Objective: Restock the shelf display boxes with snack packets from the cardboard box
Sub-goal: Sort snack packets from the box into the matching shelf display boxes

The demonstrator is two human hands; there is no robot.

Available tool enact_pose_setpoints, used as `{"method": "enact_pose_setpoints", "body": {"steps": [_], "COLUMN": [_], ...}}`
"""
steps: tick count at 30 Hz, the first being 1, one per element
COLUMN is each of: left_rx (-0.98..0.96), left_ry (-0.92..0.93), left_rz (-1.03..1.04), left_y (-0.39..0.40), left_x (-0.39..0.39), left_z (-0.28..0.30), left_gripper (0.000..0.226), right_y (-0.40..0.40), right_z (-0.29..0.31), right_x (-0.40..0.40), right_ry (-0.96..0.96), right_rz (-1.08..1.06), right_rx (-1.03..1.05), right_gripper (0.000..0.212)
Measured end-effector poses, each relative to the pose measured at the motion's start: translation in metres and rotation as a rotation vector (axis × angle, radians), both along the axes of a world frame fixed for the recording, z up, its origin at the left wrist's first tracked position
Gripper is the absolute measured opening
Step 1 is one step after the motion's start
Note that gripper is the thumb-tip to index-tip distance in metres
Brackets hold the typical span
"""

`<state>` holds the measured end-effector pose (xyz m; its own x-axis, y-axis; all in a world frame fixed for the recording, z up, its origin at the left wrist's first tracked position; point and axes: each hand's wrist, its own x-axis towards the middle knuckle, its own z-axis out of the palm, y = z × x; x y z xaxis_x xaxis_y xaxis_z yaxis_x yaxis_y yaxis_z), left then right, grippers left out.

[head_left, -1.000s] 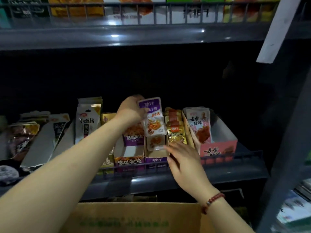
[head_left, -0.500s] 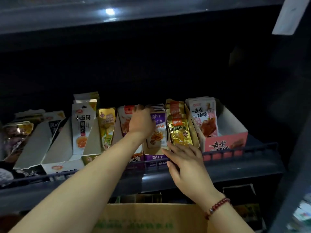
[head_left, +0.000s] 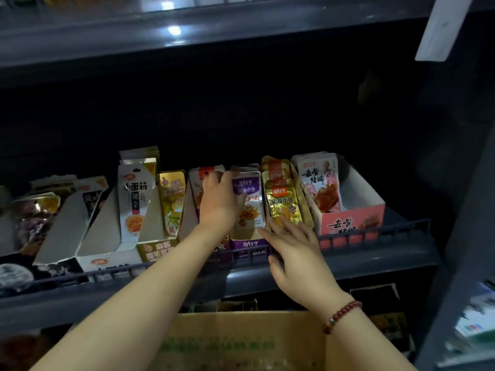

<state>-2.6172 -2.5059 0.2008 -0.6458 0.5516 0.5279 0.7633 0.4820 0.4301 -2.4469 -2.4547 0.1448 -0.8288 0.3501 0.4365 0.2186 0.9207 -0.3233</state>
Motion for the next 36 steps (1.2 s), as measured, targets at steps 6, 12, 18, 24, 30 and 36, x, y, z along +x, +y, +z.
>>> {"method": "enact_pose_setpoints", "body": {"steps": [6,12,18,24,30,36], "left_rx": [0.106,0.064,-0.207,-0.586,-0.999,-1.212], "left_ry": [0.016,-0.235,-0.615,-1.053,-1.265,-1.331], "left_rz": [-0.148,-0.251,-0.291,-0.370,-0.595,-0.699], "left_y": [-0.063,-0.128,-0.163,-0.173,-0.171,-0.178], "left_x": [0.059,0.120,0.151,0.154,0.158,0.158], "left_z": [-0.022,-0.072,-0.147,-0.203,-0.208,-0.203], "left_gripper": [0.032,0.019,0.011,0.027,0.055,0.062], "right_y": [-0.029,-0.063,-0.093,-0.102,-0.101,-0.102], "right_z": [0.019,0.006,-0.032,-0.037,-0.043,-0.044], "right_x": [0.026,0.081,0.137,0.149,0.148,0.146], "right_ry": [0.003,-0.164,-0.416,-0.298,-0.295,-0.281], "right_rz": [-0.004,-0.046,-0.153,-0.128,-0.145,-0.164], "right_rx": [-0.002,-0.053,-0.252,-0.443,-0.417,-0.440], "right_gripper": [0.046,0.037,0.056,0.066,0.064,0.065]}}
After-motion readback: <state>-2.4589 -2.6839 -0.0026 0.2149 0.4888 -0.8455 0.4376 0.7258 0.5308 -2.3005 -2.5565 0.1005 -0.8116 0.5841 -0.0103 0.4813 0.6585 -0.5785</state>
